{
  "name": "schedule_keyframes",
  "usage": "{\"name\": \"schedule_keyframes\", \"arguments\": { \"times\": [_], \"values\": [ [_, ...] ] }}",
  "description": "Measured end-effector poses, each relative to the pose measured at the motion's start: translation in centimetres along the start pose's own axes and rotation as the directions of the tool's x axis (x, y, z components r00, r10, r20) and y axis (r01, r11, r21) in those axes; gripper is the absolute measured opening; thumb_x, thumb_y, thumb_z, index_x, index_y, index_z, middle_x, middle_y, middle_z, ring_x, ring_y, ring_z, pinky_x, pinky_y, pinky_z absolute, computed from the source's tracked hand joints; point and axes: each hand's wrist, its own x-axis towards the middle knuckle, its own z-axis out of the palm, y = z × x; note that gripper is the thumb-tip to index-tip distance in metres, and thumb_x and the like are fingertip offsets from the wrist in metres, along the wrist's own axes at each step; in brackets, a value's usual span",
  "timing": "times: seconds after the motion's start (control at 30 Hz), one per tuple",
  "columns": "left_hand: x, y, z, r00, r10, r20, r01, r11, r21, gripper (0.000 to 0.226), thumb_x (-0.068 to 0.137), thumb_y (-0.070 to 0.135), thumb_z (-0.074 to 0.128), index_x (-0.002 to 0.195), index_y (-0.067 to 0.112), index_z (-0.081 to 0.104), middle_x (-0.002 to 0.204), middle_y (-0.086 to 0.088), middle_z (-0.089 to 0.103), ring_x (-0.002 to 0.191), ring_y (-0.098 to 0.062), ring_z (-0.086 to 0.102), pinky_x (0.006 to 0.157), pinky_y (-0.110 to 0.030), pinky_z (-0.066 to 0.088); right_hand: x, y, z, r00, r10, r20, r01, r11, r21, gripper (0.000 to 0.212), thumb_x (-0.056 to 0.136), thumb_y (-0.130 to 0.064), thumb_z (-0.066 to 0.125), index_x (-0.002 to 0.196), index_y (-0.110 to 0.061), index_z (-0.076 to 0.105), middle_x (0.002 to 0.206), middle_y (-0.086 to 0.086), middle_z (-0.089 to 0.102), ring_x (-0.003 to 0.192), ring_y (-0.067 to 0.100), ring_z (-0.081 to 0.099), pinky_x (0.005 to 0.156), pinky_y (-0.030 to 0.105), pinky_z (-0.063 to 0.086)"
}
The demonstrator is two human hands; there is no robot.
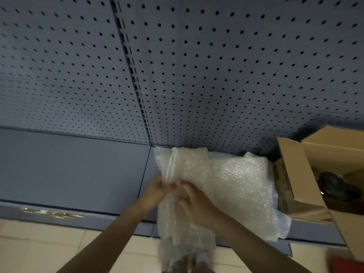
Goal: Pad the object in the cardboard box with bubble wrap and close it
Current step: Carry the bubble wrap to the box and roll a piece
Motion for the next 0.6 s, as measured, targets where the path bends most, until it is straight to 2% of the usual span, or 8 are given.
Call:
{"name": "schedule_keyframes", "arguments": {
  "times": [0.07, 0.1, 0.17, 0.23, 0.3, 0.37, 0.47, 0.6],
  "values": [
    [0.2, -0.4, -0.1, 0.997, 0.021, -0.074, -0.018, 0.999, 0.034, 0.05, 0.066, 0.043, 0.075, 0.111, 0.024, 0.065, 0.102, -0.003, 0.073, 0.096, -0.021, 0.07, 0.084, -0.041, 0.058, 0.2, 1.1, -0.1, 0.998, -0.057, -0.026, 0.055, 0.994, -0.091, 0.042, 0.094, -0.015, 0.05, 0.136, -0.019, 0.046, 0.14, -0.003, 0.044, 0.127, 0.012, 0.044, 0.106, 0.02, 0.035],
    [0.2, -0.5, -0.1, 0.995, 0.019, -0.093, -0.017, 1.0, 0.019, 0.043, 0.07, 0.036, 0.074, 0.11, 0.024, 0.064, 0.101, -0.003, 0.073, 0.096, -0.023, 0.07, 0.082, -0.04, 0.058, 0.4, 1.7, -0.2, 0.99, -0.082, -0.118, 0.066, 0.989, -0.134, 0.04, 0.09, -0.011, 0.054, 0.13, -0.018, 0.053, 0.137, -0.003, 0.047, 0.126, 0.011, 0.043, 0.107, 0.016, 0.033],
    [0.2, -0.5, -0.2, 0.992, -0.005, -0.127, 0.005, 1.0, 0.0, 0.023, 0.083, 0.017, 0.07, 0.101, 0.028, 0.063, 0.095, 0.002, 0.071, 0.089, -0.02, 0.07, 0.069, -0.024, 0.057, 0.8, 2.9, -0.4, 0.917, -0.084, -0.389, 0.012, 0.983, -0.184, 0.037, 0.083, -0.009, 0.062, 0.119, -0.018, 0.059, 0.127, -0.003, 0.051, 0.119, 0.013, 0.044, 0.097, 0.005, 0.028],
    [0.0, -0.2, -0.2, 0.991, -0.025, -0.133, 0.022, 0.999, -0.026, 0.026, 0.087, 0.006, 0.064, 0.097, 0.031, 0.061, 0.091, 0.007, 0.07, 0.08, -0.01, 0.07, 0.06, -0.014, 0.054, 0.9, 4.1, -1.0, 0.81, 0.078, -0.582, -0.105, 0.994, -0.013, 0.043, 0.081, -0.011, 0.068, 0.121, -0.017, 0.055, 0.123, 0.0, 0.052, 0.116, 0.017, 0.047, 0.094, 0.006, 0.027],
    [-0.3, 0.1, -0.5, 0.993, -0.042, -0.113, 0.034, 0.997, -0.07, 0.025, 0.088, 0.005, 0.062, 0.103, 0.025, 0.064, 0.092, 0.002, 0.073, 0.08, -0.013, 0.072, 0.065, -0.02, 0.057, 1.0, 4.9, -1.7, 0.823, 0.318, -0.471, -0.155, 0.923, 0.352, 0.054, 0.081, -0.018, 0.071, 0.129, -0.02, 0.047, 0.122, 0.0, 0.056, 0.111, 0.018, 0.056, 0.096, 0.026, 0.046],
    [-0.6, 0.1, -0.9, 0.995, -0.052, -0.083, 0.041, 0.991, -0.125, 0.028, 0.088, 0.007, 0.063, 0.114, 0.017, 0.064, 0.102, -0.007, 0.074, 0.091, -0.023, 0.072, 0.08, -0.036, 0.058, 0.5, 5.2, -2.3, 0.888, 0.406, -0.216, -0.218, 0.786, 0.579, 0.054, 0.084, -0.028, 0.071, 0.129, -0.025, 0.043, 0.118, 0.0, 0.061, 0.098, 0.014, 0.065, 0.077, 0.027, 0.057],
    [-0.8, 0.0, -1.4, 0.995, -0.064, -0.073, 0.052, 0.986, -0.156, 0.03, 0.087, 0.009, 0.064, 0.116, 0.013, 0.064, 0.106, -0.01, 0.073, 0.097, -0.028, 0.071, 0.083, -0.039, 0.057, -0.3, 4.7, -3.2, 0.919, 0.391, -0.052, -0.271, 0.721, 0.638, 0.045, 0.083, -0.033, 0.07, 0.123, -0.023, 0.052, 0.108, -0.003, 0.07, 0.089, 0.015, 0.071, 0.068, 0.025, 0.056],
    [-0.7, -0.1, -1.8, 0.995, -0.056, -0.087, 0.048, 0.995, -0.086, 0.033, 0.083, 0.016, 0.07, 0.115, 0.011, 0.065, 0.104, -0.005, 0.074, 0.093, -0.02, 0.072, 0.075, -0.025, 0.058, -0.3, 3.8, -3.7, 0.924, 0.377, -0.058, -0.218, 0.647, 0.731, 0.024, 0.084, -0.02, 0.069, 0.107, -0.015, 0.068, 0.092, 0.005, 0.077, 0.082, 0.023, 0.074, 0.072, 0.035, 0.058]
  ]
}}
